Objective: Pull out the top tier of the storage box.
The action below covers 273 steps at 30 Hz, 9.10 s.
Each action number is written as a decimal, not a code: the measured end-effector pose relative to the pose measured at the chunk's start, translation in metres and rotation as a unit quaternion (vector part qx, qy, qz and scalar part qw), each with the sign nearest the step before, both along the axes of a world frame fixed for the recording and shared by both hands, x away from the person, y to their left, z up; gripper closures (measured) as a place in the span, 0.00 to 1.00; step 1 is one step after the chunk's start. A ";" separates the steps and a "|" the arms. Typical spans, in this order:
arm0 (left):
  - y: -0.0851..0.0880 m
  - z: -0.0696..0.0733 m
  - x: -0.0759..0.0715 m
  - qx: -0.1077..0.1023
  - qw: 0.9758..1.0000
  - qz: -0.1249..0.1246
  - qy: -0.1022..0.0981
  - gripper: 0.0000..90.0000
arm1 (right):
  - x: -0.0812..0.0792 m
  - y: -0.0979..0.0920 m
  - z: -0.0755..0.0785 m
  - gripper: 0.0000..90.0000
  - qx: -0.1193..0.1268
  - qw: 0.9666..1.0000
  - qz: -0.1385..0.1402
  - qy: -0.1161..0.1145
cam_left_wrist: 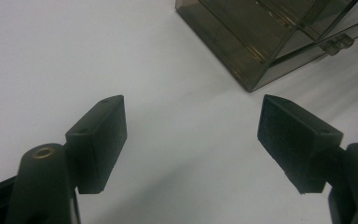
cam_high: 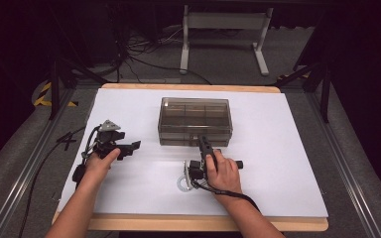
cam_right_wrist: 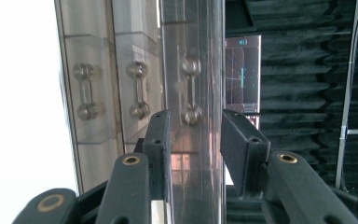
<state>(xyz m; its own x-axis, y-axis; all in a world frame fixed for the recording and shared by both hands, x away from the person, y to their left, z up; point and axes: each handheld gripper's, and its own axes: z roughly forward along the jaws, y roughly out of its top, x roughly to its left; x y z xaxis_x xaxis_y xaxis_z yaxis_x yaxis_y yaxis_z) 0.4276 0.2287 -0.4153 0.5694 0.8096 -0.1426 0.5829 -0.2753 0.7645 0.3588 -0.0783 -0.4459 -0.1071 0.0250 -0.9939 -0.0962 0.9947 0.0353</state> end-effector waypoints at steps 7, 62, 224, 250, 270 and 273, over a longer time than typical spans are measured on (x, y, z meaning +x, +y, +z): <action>-0.003 0.001 0.003 -0.003 1.000 0.000 -0.001 0.28 | -0.004 -0.015 0.004 0.67 0.018 1.000 0.012 0.003; 0.013 -0.001 -0.007 -0.004 1.000 0.022 0.002 0.27 | -0.003 -0.144 0.026 0.55 0.358 0.916 0.160 0.083; 0.019 -0.006 -0.002 0.009 0.999 0.025 0.024 0.28 | 0.093 -0.086 0.111 0.95 0.150 0.809 0.068 0.564; 0.014 -0.006 -0.001 0.008 0.999 0.022 0.026 0.27 | 0.066 -0.079 0.114 0.96 0.115 0.803 0.058 0.581; 0.013 -0.006 -0.001 0.007 0.999 0.019 0.025 0.28 | 0.045 -0.078 0.111 0.97 0.099 0.803 0.065 0.585; 0.012 -0.006 -0.001 0.008 0.999 0.018 0.026 0.27 | 0.042 -0.078 0.110 0.97 0.098 0.803 0.065 0.585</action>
